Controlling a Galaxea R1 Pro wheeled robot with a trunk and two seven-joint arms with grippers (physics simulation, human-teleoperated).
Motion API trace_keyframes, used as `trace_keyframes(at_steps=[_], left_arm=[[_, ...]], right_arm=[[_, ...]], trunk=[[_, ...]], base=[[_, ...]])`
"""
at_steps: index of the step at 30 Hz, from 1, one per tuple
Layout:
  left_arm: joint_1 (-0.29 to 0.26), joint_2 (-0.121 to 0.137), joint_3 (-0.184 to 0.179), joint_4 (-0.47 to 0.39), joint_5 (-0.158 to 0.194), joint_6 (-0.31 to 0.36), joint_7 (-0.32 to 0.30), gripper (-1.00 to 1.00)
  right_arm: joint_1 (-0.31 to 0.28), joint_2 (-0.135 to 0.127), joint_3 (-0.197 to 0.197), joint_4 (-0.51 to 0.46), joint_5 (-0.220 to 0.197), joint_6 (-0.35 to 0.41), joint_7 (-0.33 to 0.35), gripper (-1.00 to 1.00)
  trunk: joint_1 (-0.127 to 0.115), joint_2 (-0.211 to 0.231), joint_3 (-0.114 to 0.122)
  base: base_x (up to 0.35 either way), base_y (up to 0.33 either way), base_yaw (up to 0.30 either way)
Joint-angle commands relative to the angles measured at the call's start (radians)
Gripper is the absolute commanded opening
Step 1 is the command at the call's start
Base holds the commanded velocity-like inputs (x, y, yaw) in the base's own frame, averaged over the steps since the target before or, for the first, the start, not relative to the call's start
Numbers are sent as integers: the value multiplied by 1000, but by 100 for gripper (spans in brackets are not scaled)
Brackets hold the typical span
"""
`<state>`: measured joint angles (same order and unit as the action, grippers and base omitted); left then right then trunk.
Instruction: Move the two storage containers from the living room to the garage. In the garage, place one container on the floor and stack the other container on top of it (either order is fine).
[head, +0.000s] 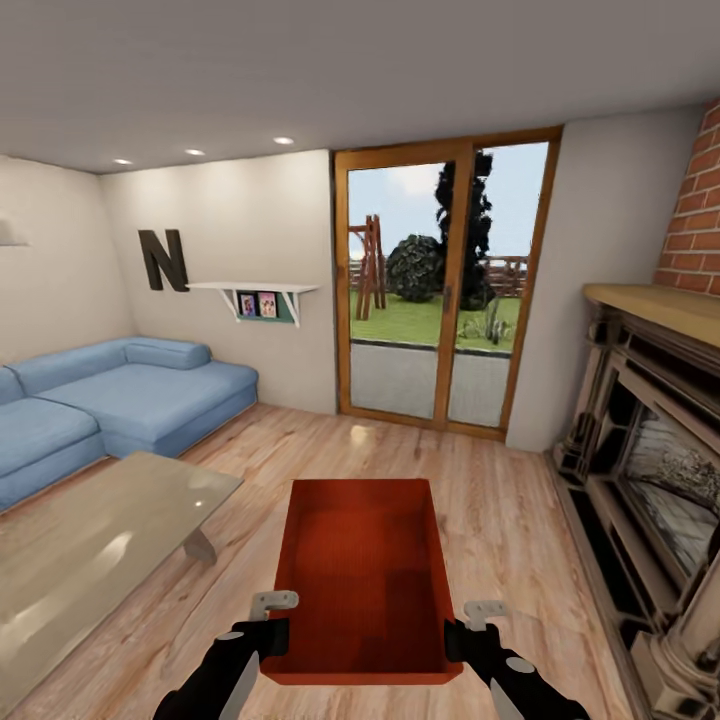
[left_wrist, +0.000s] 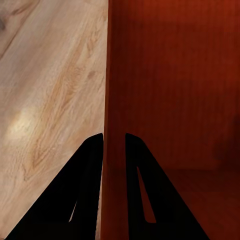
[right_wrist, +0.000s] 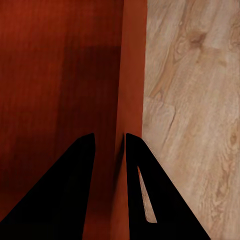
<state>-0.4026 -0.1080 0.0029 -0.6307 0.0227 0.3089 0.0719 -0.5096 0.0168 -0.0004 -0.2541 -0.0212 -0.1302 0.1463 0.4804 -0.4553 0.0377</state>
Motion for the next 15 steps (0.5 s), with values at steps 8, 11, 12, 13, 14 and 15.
trace_keyframes(at_steps=[8, 11, 12, 13, 14, 15], left_arm=[[-1, 1, 12, 0, -18, 7, 6, -100], [-1, 1, 12, 0, -18, 7, 6, -100], [-1, 1, 12, 0, -18, 7, 6, -100], [-1, 1, 12, 0, -18, 7, 6, -100], [-1, 1, 12, 0, -18, 7, 6, -100], [-1, 1, 12, 0, -18, 7, 6, -100]], right_arm=[[0, -4, 28, -2, -8, -3, 7, -100], [0, -4, 28, -2, -8, -3, 7, -100], [0, -4, 28, -2, -8, -3, 7, -100], [0, -4, 28, -2, -8, -3, 7, -100], [0, -4, 28, -2, -8, -3, 7, -100], [0, -4, 28, -2, -8, -3, 7, -100]], trunk=[[0, -1, 0], [0, -1, -1], [0, -1, -1], [0, -1, -2], [0, -1, -2], [0, -1, -3]], base=[[0, 0, 300], [0, 0, 300], [0, 0, 300], [0, 0, 300], [0, 0, 300], [0, 0, 300]])
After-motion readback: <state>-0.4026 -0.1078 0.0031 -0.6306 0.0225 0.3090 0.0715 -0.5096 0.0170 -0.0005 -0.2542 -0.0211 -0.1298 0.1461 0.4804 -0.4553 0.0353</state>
